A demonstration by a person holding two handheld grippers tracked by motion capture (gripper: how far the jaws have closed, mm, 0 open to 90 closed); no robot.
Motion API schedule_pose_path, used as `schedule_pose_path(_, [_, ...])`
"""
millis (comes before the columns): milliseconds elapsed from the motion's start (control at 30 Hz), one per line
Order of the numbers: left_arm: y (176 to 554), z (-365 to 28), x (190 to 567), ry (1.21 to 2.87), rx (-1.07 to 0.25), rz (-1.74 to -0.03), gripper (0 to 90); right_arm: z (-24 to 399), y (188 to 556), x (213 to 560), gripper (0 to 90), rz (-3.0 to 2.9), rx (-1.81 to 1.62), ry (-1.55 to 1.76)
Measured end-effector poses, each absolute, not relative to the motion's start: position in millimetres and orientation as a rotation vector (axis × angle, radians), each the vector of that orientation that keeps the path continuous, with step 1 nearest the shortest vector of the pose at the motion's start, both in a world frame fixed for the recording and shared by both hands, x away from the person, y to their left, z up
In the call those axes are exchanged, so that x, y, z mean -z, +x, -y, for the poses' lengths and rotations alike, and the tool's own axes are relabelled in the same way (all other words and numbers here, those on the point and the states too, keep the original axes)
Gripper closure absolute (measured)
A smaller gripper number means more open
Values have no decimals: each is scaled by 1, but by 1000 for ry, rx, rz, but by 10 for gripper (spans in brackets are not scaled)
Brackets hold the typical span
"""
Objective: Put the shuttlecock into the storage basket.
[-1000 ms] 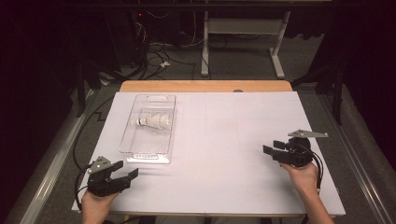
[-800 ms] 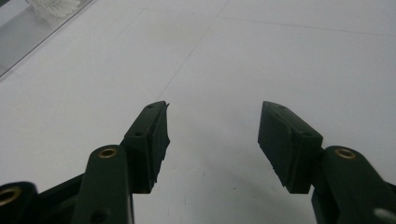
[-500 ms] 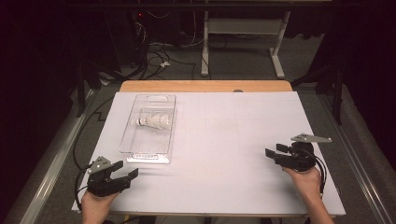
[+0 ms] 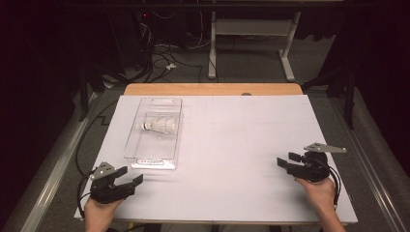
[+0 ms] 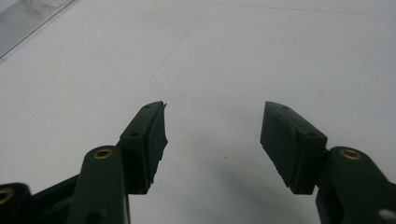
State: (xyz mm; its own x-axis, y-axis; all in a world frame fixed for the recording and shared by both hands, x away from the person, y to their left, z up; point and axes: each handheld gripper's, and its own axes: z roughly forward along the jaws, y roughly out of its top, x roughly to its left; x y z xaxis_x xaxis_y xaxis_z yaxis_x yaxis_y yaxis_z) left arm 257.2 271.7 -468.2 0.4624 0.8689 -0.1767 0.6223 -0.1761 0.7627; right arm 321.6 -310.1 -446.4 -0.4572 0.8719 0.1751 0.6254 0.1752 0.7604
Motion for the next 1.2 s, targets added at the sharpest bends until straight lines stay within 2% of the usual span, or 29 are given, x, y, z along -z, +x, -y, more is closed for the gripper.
schedule_pose_path(1200, [257,-272,468,1891,-387,-1251,294,332,287,455,374,-2078,-1187,1446])
